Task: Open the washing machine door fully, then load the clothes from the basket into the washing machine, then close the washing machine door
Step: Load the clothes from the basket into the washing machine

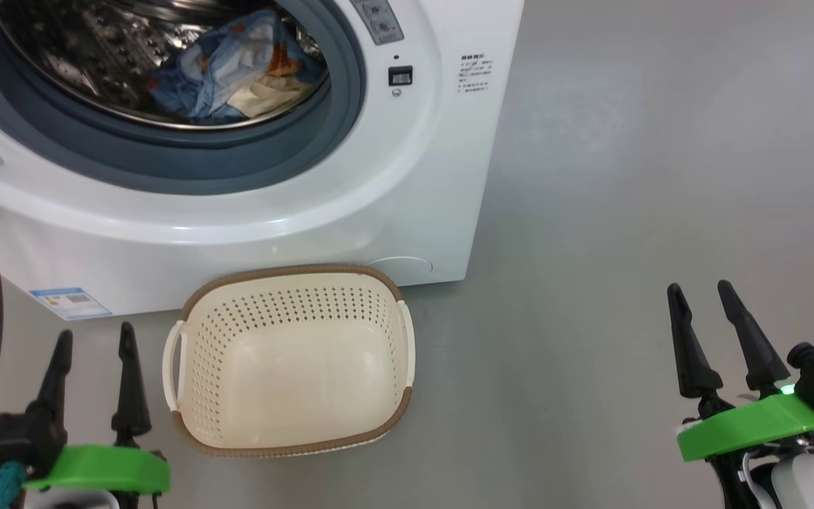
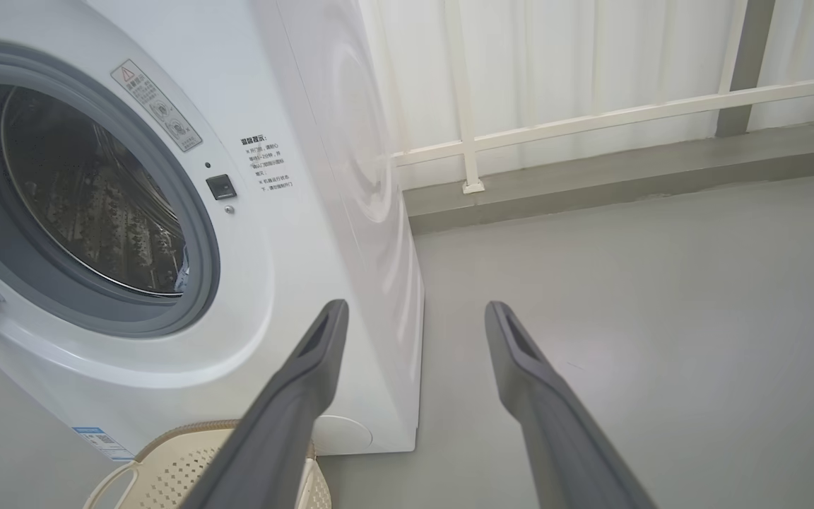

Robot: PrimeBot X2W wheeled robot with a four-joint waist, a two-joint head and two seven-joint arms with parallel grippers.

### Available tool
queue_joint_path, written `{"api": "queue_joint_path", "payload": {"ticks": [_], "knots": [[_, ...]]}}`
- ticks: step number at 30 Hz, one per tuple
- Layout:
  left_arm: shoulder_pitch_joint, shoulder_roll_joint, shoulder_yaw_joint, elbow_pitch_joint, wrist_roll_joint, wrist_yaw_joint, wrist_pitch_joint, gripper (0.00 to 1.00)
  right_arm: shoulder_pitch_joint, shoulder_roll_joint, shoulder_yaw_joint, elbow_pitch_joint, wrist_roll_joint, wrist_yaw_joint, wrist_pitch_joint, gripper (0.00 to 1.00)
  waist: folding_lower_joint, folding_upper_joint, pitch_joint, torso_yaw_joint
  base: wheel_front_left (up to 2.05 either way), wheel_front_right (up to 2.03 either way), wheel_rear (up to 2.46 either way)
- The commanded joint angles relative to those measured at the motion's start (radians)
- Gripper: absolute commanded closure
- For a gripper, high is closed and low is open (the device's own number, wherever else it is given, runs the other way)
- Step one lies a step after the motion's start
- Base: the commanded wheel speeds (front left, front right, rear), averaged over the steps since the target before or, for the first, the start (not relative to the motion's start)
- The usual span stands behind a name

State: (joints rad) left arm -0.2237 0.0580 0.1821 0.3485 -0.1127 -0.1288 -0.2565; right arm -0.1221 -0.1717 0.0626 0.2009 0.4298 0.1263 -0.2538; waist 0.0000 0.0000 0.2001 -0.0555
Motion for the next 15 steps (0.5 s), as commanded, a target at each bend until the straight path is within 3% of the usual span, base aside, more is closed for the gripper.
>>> {"api": "queue_joint_path", "payload": {"ticks": [1,15], "knots": [[0.014,0.015,0.028,-0.035,-0.004,-0.002,-0.005,0.00,0.011,-0.017,0.018,-0.021,-0.003,0.004,-0.008,0.00,0.0000,0.0000,-0.011,0.000,0.00,0.00,0.00],[0.073,0.001,0.022,-0.078,-0.018,-0.002,-0.005,0.00,0.034,-0.017,0.001,-0.031,-0.006,0.004,-0.008,0.00,0.0000,0.0000,-0.017,0.007,0.00,0.00,0.00]]}}
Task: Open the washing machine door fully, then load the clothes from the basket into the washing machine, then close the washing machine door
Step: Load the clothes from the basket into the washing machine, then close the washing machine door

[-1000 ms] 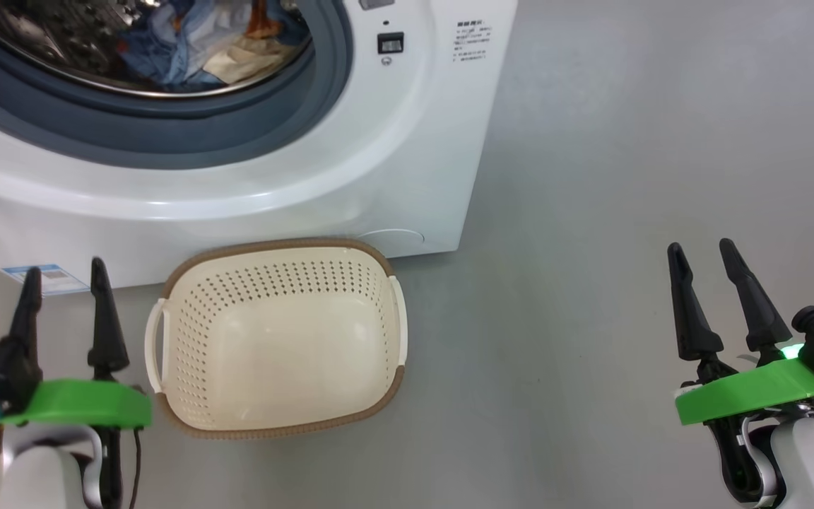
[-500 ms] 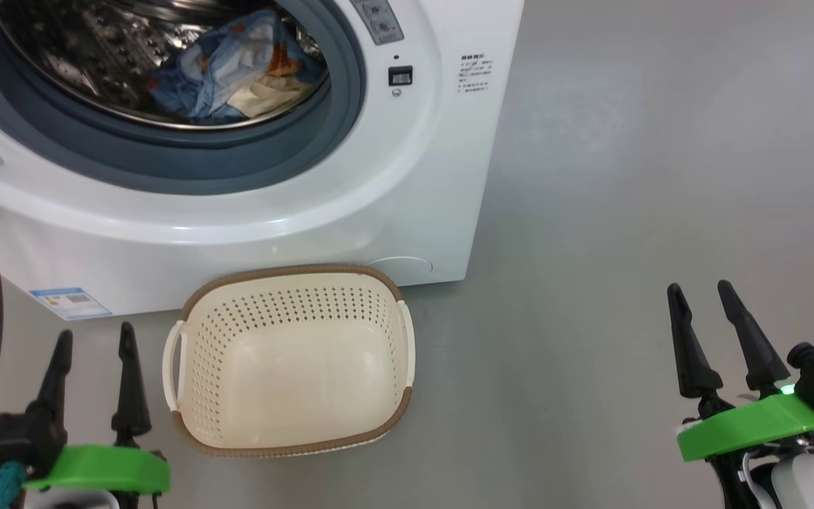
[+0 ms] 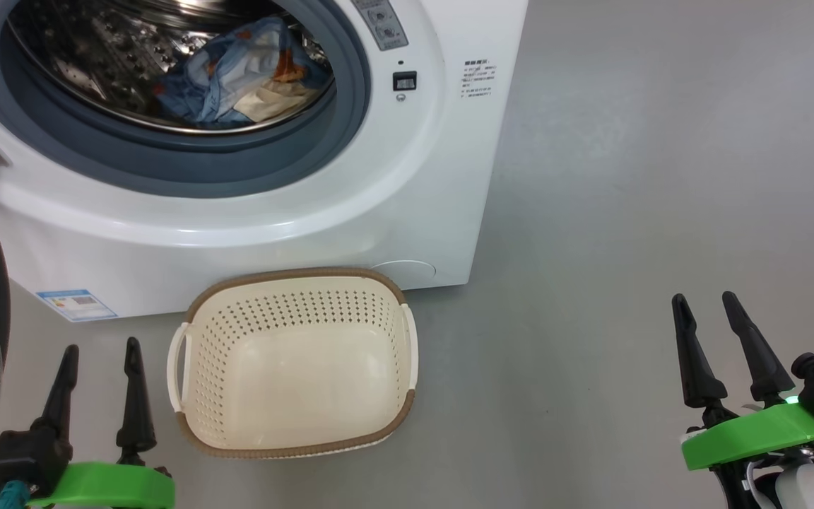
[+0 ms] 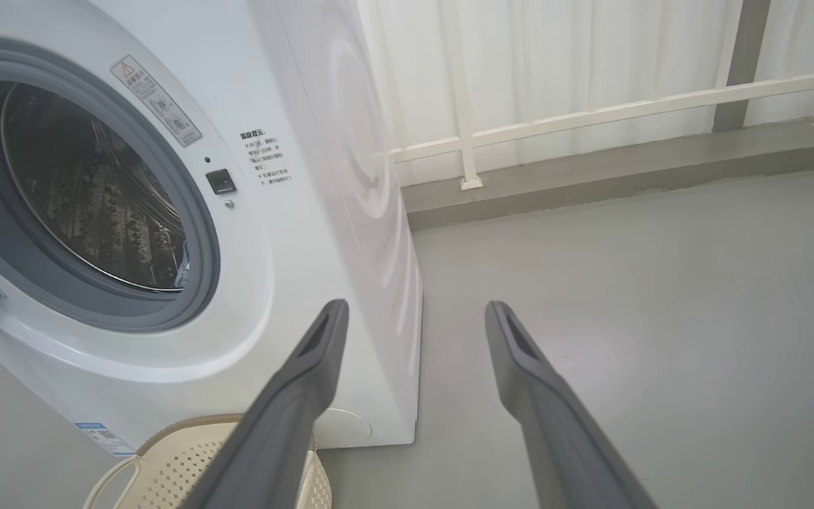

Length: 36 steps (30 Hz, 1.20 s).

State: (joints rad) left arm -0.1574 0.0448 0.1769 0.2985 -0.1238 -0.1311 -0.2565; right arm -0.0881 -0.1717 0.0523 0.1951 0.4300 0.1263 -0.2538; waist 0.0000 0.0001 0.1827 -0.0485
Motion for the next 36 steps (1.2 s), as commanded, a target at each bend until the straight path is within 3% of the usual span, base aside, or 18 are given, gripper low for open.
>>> {"api": "queue_joint_path", "payload": {"ticks": [1,19,36], "knots": [[0.006,0.014,0.027,-0.028,-0.007,0.000,-0.005,0.00,-0.001,-0.017,0.011,-0.026,-0.006,0.004,-0.008,0.00,0.0000,-0.0001,0.001,0.000,0.00,0.00,0.00],[-0.006,0.010,0.028,-0.019,-0.011,0.000,-0.005,0.00,-0.010,-0.013,0.013,-0.021,-0.007,0.004,-0.008,0.00,0.0000,-0.0001,0.004,0.003,-0.04,0.04,0.00],[-0.004,0.008,0.022,-0.034,-0.023,0.000,-0.005,0.00,-0.009,-0.014,0.010,-0.024,-0.006,0.004,-0.008,0.00,0.0000,-0.0001,0.002,0.011,-0.94,0.94,0.00]]}}
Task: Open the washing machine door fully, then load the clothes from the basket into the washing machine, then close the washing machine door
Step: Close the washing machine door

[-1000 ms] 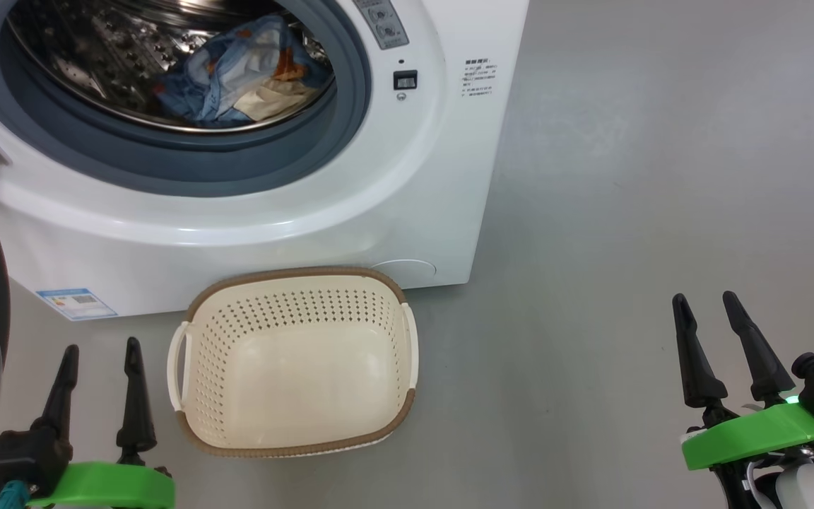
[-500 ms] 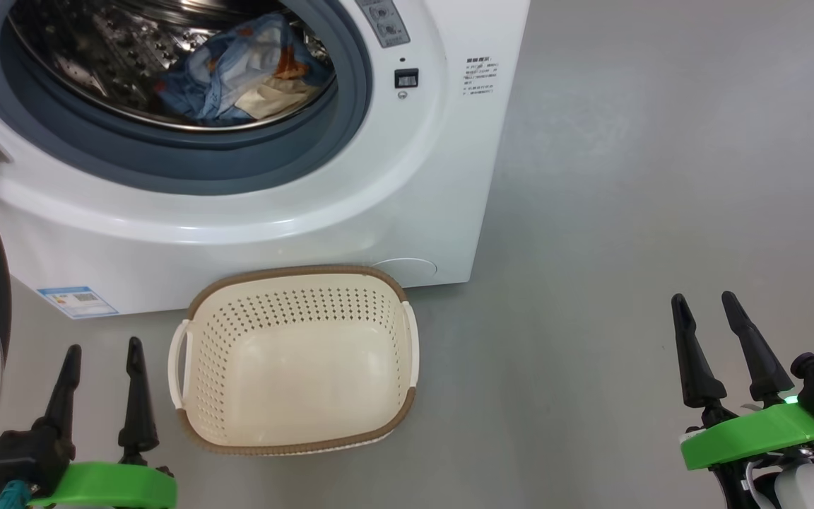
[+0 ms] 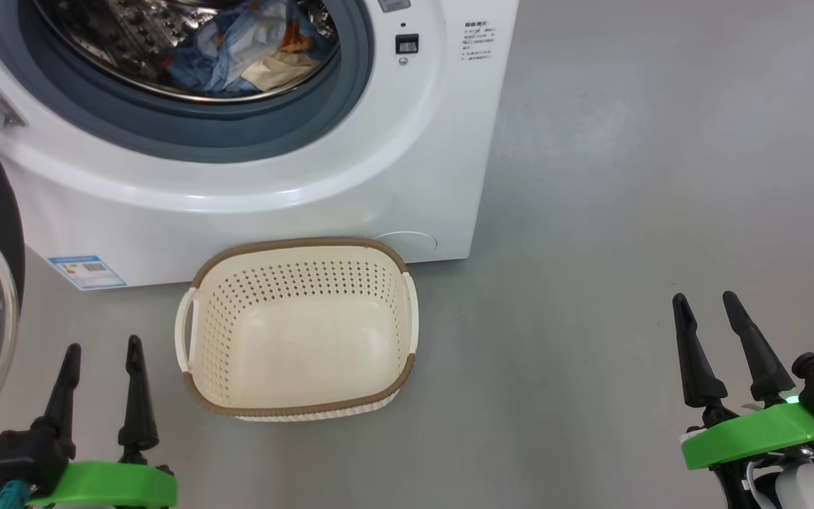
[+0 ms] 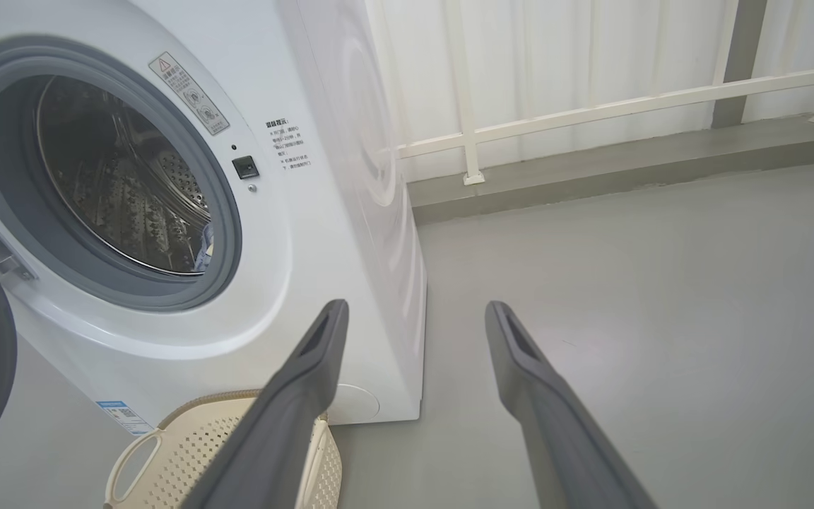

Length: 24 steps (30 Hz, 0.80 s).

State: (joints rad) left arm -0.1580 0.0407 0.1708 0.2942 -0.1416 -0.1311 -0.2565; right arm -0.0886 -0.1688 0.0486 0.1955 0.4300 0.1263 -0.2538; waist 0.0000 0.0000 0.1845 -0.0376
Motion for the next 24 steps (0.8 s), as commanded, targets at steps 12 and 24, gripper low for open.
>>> {"api": "queue_joint_path", "payload": {"ticks": [12,24], "knots": [[-0.003,0.011,0.022,-0.034,-0.011,0.000,-0.005,0.00,-0.009,-0.022,0.023,-0.024,-0.006,0.004,-0.008,0.00,0.0000,0.0000,-0.004,0.026,-0.06,0.06,0.00],[0.024,0.010,0.014,-0.041,-0.061,0.011,-0.005,0.00,-0.024,-0.053,0.082,-0.019,-0.005,0.004,-0.008,0.00,0.0000,0.0000,-0.014,0.150,0.00,0.00,0.00]]}}
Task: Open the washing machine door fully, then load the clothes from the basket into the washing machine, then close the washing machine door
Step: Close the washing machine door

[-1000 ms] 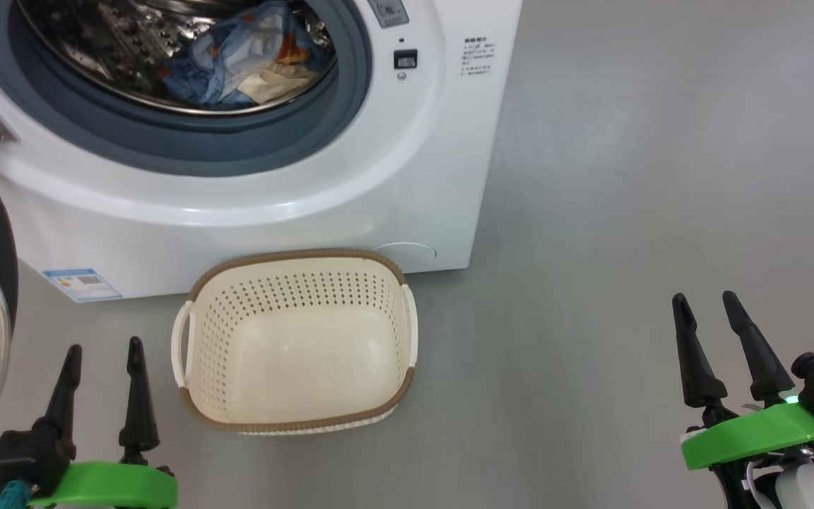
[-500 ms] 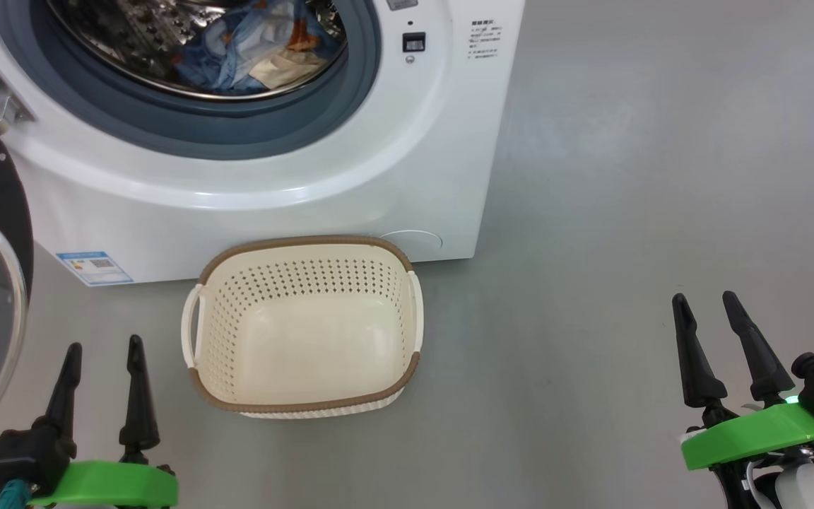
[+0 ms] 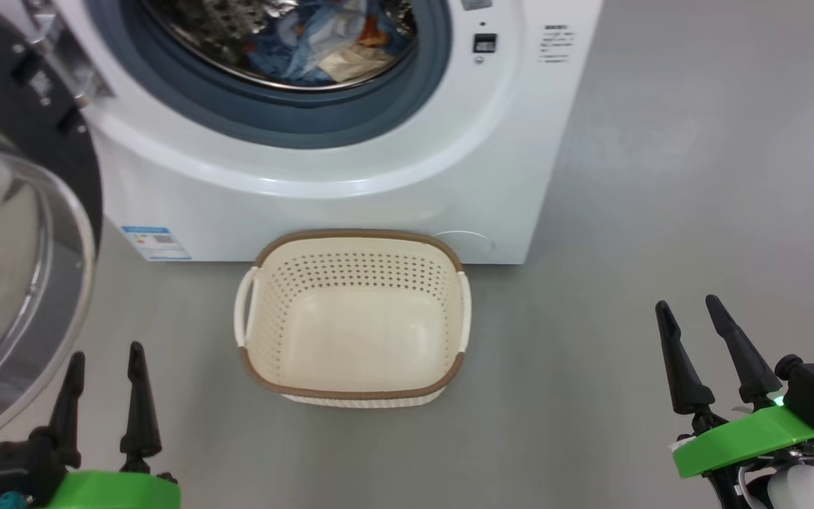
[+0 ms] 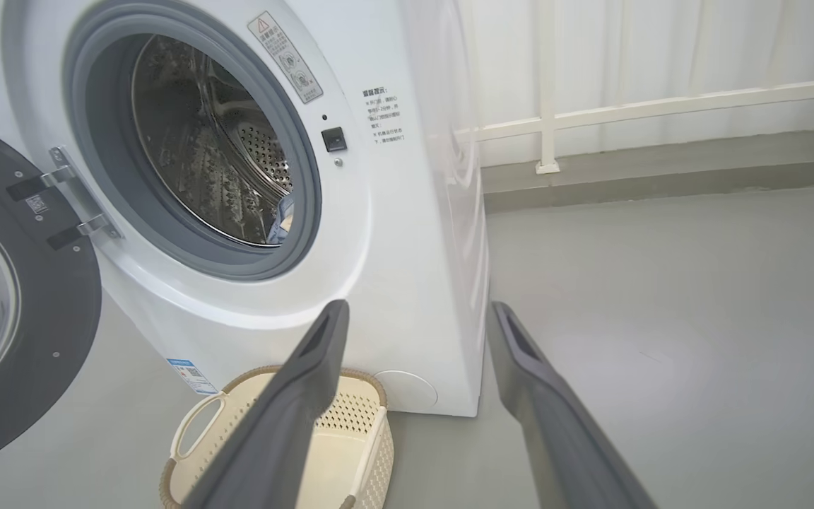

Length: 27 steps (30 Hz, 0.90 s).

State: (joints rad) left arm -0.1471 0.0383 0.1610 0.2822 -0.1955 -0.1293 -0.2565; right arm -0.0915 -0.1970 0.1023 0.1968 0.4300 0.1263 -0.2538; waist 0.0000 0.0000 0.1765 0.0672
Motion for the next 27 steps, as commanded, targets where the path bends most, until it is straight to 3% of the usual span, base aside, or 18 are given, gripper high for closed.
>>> {"api": "queue_joint_path", "payload": {"ticks": [1,12,27], "knots": [[0.017,0.012,0.022,-0.029,-0.012,0.011,-0.005,0.00,-0.022,-0.028,0.033,-0.019,-0.005,0.004,-0.008,0.00,0.0000,0.0000,-0.008,0.059,0.00,0.00,0.00],[0.068,0.012,-0.003,-0.045,-0.061,0.046,-0.005,0.00,-0.022,-0.055,0.086,-0.010,0.001,0.004,-0.008,0.00,0.0000,0.0000,-0.036,0.225,0.00,0.00,0.00],[0.110,0.012,-0.018,-0.052,-0.096,0.067,-0.005,0.00,-0.017,-0.069,0.122,-0.009,0.007,0.004,-0.008,0.00,0.0000,0.0000,-0.052,0.384,0.00,0.00,0.00]]}}
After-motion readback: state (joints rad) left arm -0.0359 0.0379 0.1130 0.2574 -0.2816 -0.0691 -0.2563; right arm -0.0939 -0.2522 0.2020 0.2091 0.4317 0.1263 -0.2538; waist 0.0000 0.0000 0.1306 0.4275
